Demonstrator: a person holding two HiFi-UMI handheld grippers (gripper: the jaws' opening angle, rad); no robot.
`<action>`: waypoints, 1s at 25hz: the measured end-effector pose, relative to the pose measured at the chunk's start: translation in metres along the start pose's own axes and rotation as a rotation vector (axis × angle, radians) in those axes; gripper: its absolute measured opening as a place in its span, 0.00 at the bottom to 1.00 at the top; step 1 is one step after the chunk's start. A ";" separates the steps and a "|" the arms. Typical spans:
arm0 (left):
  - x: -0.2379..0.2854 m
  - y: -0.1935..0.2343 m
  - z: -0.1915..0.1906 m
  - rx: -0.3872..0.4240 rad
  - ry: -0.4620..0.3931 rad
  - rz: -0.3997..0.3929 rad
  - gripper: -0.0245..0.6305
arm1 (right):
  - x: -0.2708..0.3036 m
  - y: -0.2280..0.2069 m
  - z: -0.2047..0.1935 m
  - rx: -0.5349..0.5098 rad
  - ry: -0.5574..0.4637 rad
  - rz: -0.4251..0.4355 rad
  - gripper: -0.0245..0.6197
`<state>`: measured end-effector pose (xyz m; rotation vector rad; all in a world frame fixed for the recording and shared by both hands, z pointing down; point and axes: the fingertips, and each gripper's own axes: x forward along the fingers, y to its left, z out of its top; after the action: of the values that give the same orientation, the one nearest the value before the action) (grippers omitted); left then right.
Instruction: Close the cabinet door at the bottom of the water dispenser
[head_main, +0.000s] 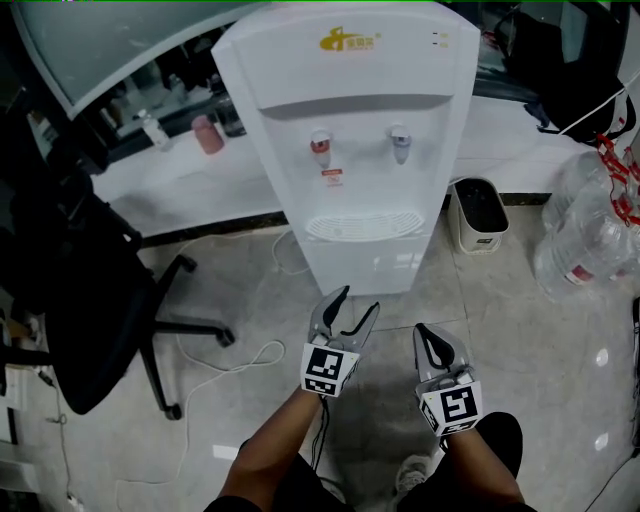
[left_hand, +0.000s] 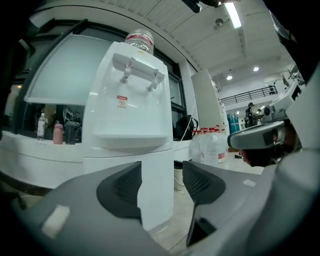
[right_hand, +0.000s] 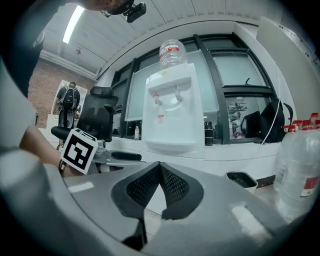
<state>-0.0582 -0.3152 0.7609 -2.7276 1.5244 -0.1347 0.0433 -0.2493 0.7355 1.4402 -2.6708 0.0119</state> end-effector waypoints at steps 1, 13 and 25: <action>-0.008 0.004 0.000 -0.014 0.000 0.009 0.44 | 0.003 0.004 0.001 -0.004 -0.002 0.004 0.04; -0.089 0.055 0.026 -0.028 0.047 0.208 0.06 | 0.009 0.042 0.056 -0.018 -0.014 0.024 0.04; -0.163 0.043 0.217 -0.110 0.066 0.293 0.06 | -0.044 0.047 0.239 0.020 0.042 0.088 0.04</action>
<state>-0.1619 -0.2055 0.5316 -2.5616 1.9839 -0.1407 0.0061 -0.2006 0.4958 1.3118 -2.7056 0.0757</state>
